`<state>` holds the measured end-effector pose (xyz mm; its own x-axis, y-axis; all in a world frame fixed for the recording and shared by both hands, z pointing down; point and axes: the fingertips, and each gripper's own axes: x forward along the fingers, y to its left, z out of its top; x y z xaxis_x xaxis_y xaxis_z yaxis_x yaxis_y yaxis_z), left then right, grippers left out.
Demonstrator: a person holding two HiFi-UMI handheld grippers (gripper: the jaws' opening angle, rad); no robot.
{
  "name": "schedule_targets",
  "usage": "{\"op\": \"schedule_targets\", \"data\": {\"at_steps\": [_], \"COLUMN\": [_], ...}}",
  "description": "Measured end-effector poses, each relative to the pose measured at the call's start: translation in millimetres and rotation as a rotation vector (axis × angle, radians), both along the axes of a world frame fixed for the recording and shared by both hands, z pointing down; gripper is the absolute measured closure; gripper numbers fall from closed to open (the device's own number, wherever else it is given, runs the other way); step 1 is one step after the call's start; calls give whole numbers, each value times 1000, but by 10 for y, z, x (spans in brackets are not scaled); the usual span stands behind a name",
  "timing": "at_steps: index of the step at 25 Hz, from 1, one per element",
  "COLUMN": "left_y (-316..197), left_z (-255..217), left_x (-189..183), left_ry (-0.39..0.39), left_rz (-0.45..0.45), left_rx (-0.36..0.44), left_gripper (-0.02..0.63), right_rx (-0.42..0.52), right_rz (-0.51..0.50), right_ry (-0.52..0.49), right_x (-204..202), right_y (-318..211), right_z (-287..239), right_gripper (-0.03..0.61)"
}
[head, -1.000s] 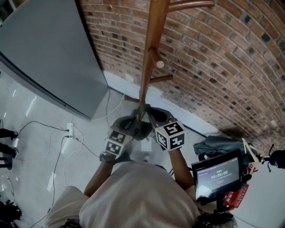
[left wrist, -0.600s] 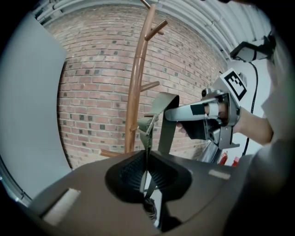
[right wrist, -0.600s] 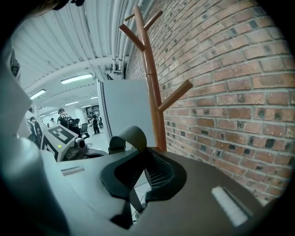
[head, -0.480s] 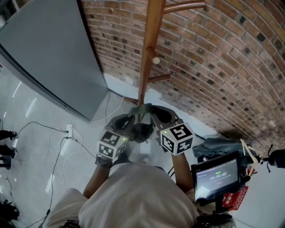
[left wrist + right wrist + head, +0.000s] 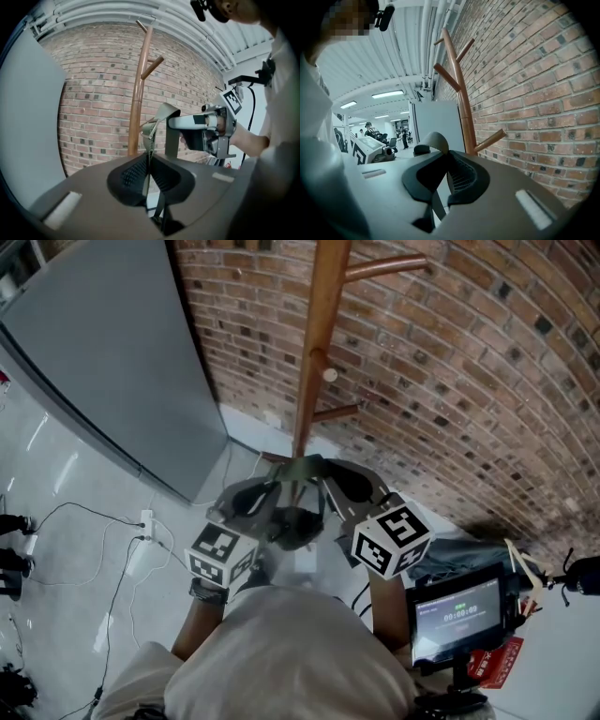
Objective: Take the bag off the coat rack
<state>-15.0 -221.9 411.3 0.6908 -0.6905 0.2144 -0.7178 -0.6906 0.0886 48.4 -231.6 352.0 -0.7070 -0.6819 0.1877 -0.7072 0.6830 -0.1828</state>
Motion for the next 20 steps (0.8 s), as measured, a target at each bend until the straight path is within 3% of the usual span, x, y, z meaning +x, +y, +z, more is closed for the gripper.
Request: {"op": "schedule_targets", "data": {"at_steps": [11,16,20], "left_y": [62,127,141], "left_z": [-595,-749,-875], "left_x": [-110,-104,-103], "left_ry": [56,15,35], "left_rz": [0,21,28], "left_rx": [135,187,216], "left_gripper": [598,598,598], "right_rx": [111,143,165], "right_rz": [-47,-49,-55], "right_ry": [-57,-65,-77], "right_x": [-18,0,-3], "right_y": [157,236,269], "right_z": [-561,-699,-795], "right_gripper": [569,569,569]}}
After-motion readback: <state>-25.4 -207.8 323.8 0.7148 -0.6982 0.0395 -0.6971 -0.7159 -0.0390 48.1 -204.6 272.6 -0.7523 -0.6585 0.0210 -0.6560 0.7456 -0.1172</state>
